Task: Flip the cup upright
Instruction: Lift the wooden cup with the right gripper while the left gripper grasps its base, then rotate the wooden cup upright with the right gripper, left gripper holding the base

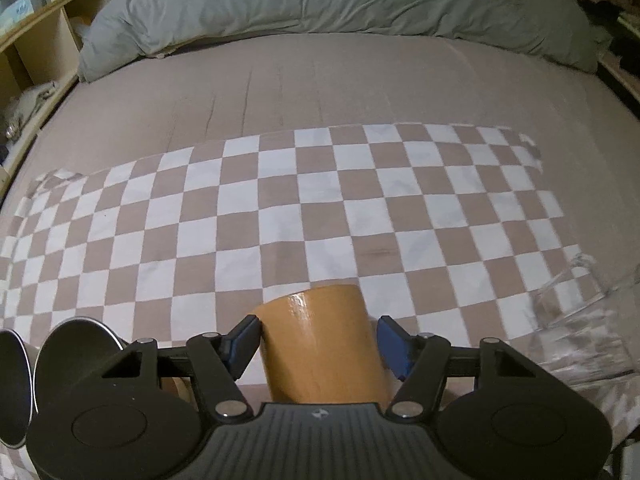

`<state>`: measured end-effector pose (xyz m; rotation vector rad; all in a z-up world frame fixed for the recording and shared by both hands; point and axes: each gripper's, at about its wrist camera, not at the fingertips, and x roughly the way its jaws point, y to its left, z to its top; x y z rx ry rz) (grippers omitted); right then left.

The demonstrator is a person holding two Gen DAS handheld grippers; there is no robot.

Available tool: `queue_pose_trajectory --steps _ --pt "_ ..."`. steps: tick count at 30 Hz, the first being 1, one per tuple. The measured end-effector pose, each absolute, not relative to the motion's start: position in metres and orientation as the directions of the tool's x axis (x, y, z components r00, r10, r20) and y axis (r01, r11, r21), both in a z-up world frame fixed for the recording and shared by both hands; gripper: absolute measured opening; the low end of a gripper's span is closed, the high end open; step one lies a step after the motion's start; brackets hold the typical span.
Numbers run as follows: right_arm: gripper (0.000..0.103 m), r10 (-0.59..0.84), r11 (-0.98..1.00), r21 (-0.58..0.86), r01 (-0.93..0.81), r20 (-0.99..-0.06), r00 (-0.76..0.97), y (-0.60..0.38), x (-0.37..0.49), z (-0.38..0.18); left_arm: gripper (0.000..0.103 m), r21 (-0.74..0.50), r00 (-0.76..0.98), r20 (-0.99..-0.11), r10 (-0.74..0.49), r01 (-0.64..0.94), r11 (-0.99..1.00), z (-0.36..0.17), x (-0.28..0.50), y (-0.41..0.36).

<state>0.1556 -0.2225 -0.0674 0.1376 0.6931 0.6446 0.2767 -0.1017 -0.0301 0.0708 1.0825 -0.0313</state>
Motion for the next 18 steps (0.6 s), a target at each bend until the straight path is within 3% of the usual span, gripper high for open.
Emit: queue_pose_trajectory --steps 13,15,16,18 --pt "0.054 0.577 0.807 0.284 -0.518 -0.561 0.593 -0.216 0.150 -0.070 0.066 0.092 0.480 -0.876 0.048 0.070 0.993 -0.041 0.285 -0.112" --pt "0.029 0.512 0.842 0.255 -0.475 -0.654 0.556 -0.213 0.157 -0.081 0.065 0.100 0.494 -0.868 0.050 0.076 0.992 -0.041 0.281 -0.113" --pt "0.016 0.512 0.847 0.311 -0.432 -0.699 0.500 -0.218 0.164 -0.095 0.065 0.100 0.509 -0.860 0.045 0.081 0.992 -0.041 0.278 -0.113" --pt "0.010 0.560 0.823 0.373 -0.428 -0.659 0.503 -0.230 0.167 -0.103 0.065 0.085 0.522 -0.853 0.026 0.090 0.992 -0.041 0.274 -0.112"
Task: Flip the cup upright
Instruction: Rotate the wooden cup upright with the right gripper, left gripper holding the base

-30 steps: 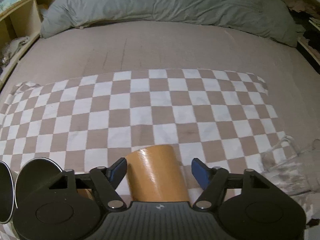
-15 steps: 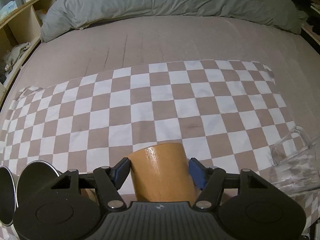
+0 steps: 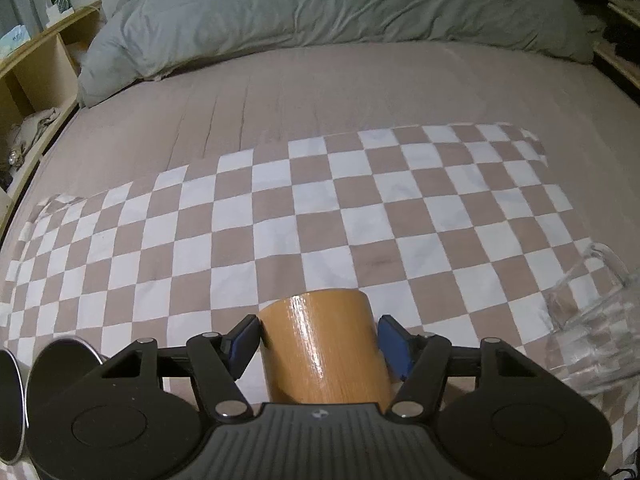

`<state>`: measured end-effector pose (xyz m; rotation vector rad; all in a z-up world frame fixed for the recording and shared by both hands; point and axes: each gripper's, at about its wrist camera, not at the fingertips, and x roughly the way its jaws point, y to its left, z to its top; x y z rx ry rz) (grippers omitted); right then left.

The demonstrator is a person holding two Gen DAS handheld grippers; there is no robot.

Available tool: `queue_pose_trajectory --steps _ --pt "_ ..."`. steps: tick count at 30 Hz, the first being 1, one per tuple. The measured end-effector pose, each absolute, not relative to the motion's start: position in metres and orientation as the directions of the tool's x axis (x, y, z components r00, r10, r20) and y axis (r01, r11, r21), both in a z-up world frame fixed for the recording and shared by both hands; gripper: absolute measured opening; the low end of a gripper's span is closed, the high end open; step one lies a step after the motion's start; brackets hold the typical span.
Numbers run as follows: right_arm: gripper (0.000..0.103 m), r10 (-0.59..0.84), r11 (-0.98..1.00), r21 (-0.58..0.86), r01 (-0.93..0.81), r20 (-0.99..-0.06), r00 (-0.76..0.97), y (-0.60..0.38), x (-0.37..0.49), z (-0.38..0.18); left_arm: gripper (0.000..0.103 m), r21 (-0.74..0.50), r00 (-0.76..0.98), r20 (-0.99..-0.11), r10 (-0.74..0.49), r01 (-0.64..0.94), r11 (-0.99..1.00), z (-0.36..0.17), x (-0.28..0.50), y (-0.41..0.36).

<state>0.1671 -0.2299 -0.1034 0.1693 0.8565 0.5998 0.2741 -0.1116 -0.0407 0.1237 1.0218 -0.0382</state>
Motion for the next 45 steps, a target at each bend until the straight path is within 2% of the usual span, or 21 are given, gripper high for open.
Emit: queue_pose_trajectory --steps 6,11,13,14,16,20,22,24,26,27,38,45 --pt "0.017 0.577 0.809 0.365 -0.461 -0.645 0.501 -0.234 0.162 -0.097 0.064 0.053 0.534 -0.846 -0.005 0.094 0.994 -0.034 0.265 -0.108" --pt "0.041 0.631 0.769 0.389 -0.508 -0.591 0.502 -0.237 0.152 -0.075 0.057 -0.002 0.549 -0.834 -0.054 0.094 0.996 -0.022 0.257 -0.104" --pt "0.052 0.651 0.753 0.398 -0.524 -0.563 0.509 -0.238 0.148 -0.064 0.018 -0.019 0.566 -0.821 -0.075 0.105 0.994 -0.015 0.252 -0.104" --pt "0.055 0.653 0.753 0.397 -0.525 -0.550 0.521 -0.239 0.146 -0.060 0.003 -0.011 0.563 -0.823 -0.071 0.110 0.994 -0.012 0.251 -0.105" --pt "0.061 0.638 0.768 0.390 -0.508 -0.533 0.555 -0.241 0.146 -0.054 0.009 -0.021 0.567 -0.819 -0.085 0.118 0.993 -0.008 0.249 -0.105" --pt "0.065 0.618 0.786 0.437 -0.437 -0.552 0.559 -0.239 0.161 -0.063 0.009 -0.025 0.553 -0.830 -0.080 0.107 0.994 -0.011 0.249 -0.103" --pt "0.064 0.615 0.788 0.458 -0.411 -0.554 0.561 -0.240 0.168 -0.067 0.021 -0.024 0.547 -0.834 -0.074 0.099 0.995 -0.013 0.251 -0.103" --pt "0.064 0.615 0.787 0.475 -0.394 -0.557 0.558 -0.241 0.172 -0.069 0.052 -0.046 0.535 -0.841 -0.086 0.089 0.995 -0.016 0.255 -0.102" --pt "0.062 0.603 0.796 0.474 -0.375 -0.573 0.555 -0.242 0.174 -0.072 0.068 -0.049 0.532 -0.843 -0.078 0.067 0.997 -0.018 0.259 -0.102" --pt "0.062 0.613 0.788 0.492 -0.371 -0.571 0.545 -0.242 0.175 -0.075 0.072 -0.039 0.532 -0.844 -0.067 0.063 0.997 -0.019 0.261 -0.103" --pt "0.064 0.613 0.790 0.455 -0.411 -0.567 0.551 -0.237 0.170 -0.077 0.073 0.017 0.428 -0.904 -0.008 0.056 0.998 -0.052 0.295 -0.118" --pt "0.064 0.623 0.782 0.466 -0.415 -0.562 0.543 -0.240 0.168 -0.077 0.072 -0.023 0.400 -0.916 -0.046 0.060 0.998 -0.053 0.300 -0.109"
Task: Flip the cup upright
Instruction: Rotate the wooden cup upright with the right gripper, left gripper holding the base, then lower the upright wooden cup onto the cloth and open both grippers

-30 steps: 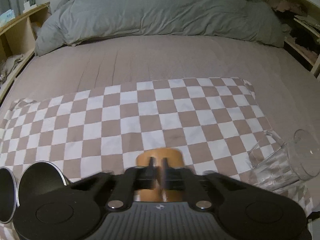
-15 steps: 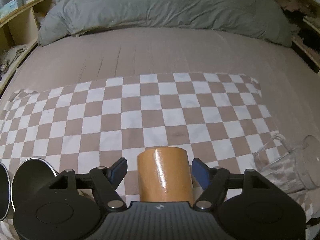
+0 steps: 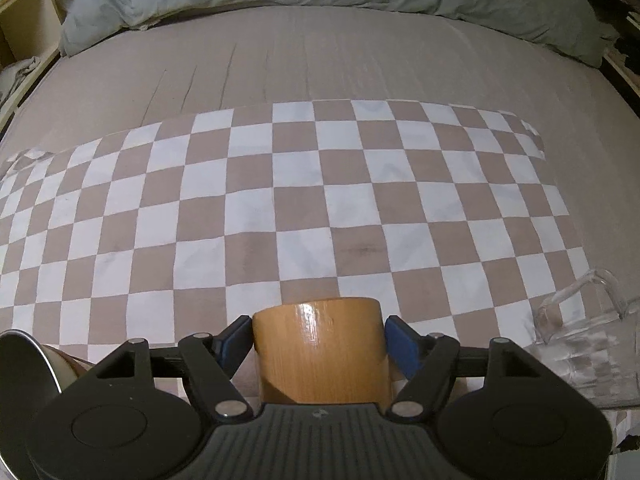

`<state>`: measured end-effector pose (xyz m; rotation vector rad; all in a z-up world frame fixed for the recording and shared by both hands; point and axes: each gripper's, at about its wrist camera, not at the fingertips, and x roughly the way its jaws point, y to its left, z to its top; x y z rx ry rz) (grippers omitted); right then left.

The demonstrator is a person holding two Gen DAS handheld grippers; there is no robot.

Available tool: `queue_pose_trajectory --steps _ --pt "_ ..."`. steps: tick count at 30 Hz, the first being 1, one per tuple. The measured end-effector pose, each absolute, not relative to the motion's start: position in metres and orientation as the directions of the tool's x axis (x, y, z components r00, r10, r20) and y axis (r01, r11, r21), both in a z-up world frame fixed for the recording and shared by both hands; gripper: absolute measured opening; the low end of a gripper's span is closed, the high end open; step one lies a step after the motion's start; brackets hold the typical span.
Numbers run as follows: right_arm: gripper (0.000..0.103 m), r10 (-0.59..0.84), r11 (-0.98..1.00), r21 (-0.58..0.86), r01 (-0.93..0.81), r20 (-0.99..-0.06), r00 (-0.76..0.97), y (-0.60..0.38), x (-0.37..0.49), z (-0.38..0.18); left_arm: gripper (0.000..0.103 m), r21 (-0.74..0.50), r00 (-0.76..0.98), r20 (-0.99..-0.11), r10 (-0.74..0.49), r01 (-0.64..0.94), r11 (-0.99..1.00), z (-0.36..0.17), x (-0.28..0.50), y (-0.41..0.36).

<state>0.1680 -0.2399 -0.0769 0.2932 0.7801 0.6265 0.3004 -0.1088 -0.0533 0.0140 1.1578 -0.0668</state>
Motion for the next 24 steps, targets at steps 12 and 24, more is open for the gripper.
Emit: queue_pose_trajectory --steps 12,24 --pt "0.057 0.604 0.788 0.318 -0.528 -0.568 0.559 -0.229 0.147 -0.064 0.071 -0.059 0.533 -0.840 -0.105 0.103 0.993 -0.004 0.251 -0.099" --pt "0.046 0.525 0.827 0.185 -0.531 -0.593 0.611 -0.225 0.148 -0.074 0.070 -0.037 0.596 -0.787 -0.157 0.208 0.977 0.007 0.202 -0.110"
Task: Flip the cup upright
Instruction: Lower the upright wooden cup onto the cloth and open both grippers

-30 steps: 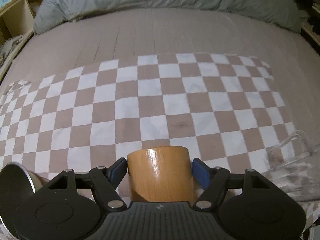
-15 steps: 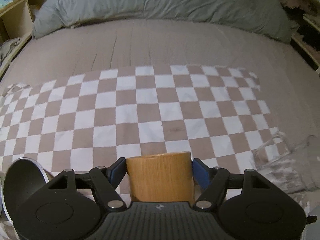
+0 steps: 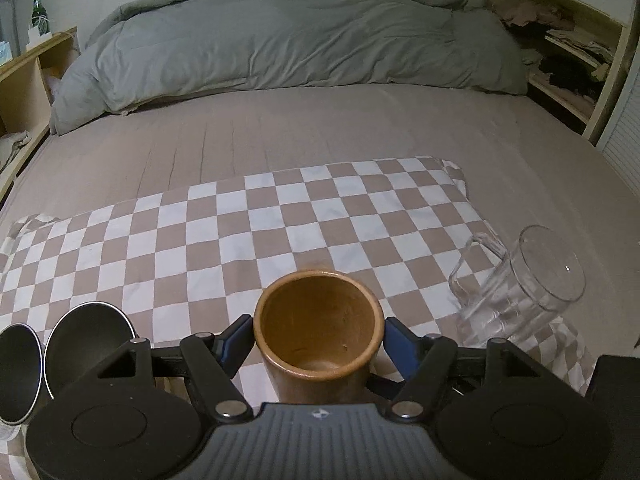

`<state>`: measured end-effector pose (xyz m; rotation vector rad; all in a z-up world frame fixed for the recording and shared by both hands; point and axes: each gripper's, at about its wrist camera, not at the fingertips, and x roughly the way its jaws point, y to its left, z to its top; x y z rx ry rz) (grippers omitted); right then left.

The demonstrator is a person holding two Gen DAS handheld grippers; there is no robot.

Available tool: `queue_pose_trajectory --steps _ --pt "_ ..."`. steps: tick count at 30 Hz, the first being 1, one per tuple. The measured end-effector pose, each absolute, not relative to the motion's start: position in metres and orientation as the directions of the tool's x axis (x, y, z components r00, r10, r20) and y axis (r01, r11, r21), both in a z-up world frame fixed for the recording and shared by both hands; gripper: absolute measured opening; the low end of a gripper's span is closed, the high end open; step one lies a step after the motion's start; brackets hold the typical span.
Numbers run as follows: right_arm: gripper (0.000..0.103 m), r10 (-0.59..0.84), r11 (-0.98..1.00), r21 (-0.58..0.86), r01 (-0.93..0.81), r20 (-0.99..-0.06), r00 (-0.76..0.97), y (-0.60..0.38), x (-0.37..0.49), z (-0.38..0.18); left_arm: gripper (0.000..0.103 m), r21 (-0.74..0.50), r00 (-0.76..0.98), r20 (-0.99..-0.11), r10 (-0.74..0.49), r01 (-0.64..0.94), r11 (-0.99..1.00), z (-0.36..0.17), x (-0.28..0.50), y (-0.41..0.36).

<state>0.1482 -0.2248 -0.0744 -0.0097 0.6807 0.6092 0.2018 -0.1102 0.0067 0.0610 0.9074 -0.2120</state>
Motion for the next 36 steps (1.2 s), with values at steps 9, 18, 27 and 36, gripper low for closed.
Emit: queue_pose_trajectory --steps 9,18,27,36 --pt "0.046 0.512 0.826 0.143 -0.546 -0.596 0.619 -0.224 0.143 -0.080 0.071 -0.028 0.588 -0.793 -0.158 0.225 0.974 0.008 0.194 -0.108" --pt "0.055 0.499 0.847 0.181 -0.501 -0.597 0.628 -0.234 0.140 -0.068 0.081 -0.067 0.611 -0.771 -0.179 0.202 0.977 0.020 0.183 -0.097" --pt "0.063 0.471 0.870 0.154 -0.468 -0.536 0.701 -0.251 0.103 -0.014 0.092 -0.075 0.706 -0.677 -0.208 0.215 0.974 0.051 0.129 -0.075" --pt "0.080 0.370 0.924 0.111 -0.365 -0.494 0.787 -0.270 0.049 0.009 0.101 -0.064 0.796 -0.572 -0.199 0.199 0.978 0.052 0.068 -0.050"
